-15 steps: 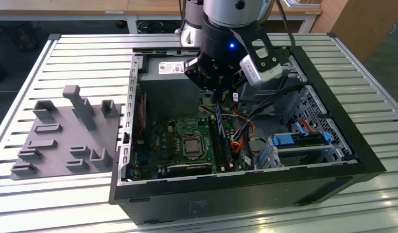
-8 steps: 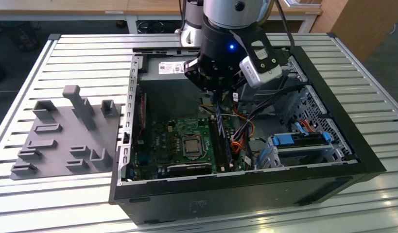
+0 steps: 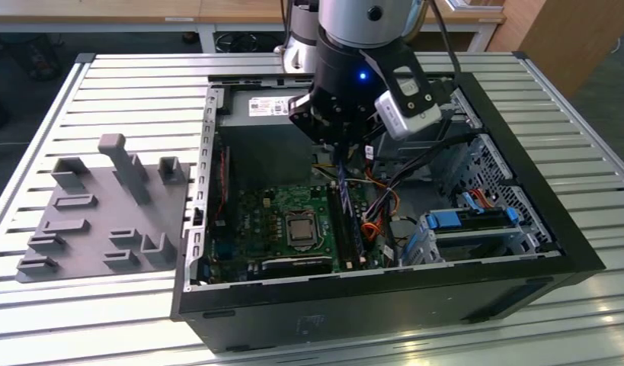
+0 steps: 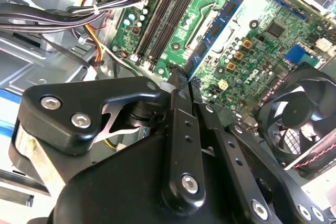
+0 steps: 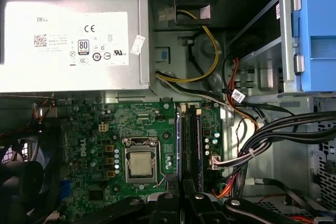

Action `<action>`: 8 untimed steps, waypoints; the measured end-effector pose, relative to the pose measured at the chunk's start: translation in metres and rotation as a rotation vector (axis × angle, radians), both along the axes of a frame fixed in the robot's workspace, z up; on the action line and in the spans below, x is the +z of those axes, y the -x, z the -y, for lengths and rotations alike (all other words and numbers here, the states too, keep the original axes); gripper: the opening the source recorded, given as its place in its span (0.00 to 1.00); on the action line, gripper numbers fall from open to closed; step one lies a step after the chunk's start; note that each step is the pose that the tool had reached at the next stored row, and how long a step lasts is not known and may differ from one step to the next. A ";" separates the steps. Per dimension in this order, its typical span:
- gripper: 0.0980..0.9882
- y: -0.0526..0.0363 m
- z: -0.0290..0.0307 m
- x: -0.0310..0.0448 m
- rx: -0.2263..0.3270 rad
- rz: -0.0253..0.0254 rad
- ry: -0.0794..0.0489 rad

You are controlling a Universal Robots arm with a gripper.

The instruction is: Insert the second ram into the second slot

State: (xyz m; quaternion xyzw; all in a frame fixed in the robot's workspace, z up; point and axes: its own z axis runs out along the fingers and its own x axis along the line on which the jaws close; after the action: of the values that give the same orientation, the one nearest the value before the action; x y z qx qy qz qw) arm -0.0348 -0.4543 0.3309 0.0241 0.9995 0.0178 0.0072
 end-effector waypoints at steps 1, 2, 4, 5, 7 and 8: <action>0.04 0.0000 0.0000 -0.0004 0.000 -0.0004 0.000; 0.04 0.0000 0.0002 -0.0010 0.000 -0.0009 0.000; 0.04 0.0000 0.0005 -0.0023 0.000 -0.0014 0.000; 0.04 -0.0003 0.0006 -0.0032 0.000 -0.0021 0.000; 0.04 -0.0009 0.0010 -0.0057 0.002 -0.0042 0.000; 0.04 -0.0013 0.0013 -0.0069 0.004 -0.0083 0.000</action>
State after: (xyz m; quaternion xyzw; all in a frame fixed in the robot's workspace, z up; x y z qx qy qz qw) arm -0.0335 -0.4556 0.3239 0.0223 0.9996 0.0178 0.0029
